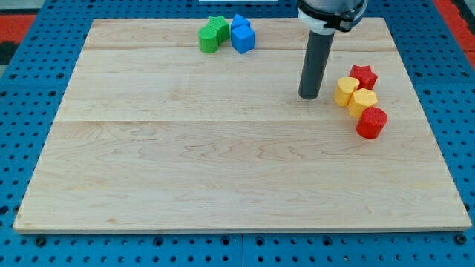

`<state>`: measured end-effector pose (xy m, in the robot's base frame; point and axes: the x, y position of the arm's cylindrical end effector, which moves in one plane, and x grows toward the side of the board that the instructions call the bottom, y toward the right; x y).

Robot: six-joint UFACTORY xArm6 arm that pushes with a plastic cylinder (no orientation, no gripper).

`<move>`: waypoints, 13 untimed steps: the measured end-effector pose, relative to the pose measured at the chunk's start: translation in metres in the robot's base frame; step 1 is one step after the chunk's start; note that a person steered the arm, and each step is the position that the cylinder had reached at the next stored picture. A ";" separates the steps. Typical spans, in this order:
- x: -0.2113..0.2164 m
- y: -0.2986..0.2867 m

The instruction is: Push the green star and green circle towards bottom

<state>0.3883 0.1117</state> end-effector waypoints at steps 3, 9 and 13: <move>-0.034 -0.108; -0.195 -0.044; -0.195 -0.184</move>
<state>0.1932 -0.0726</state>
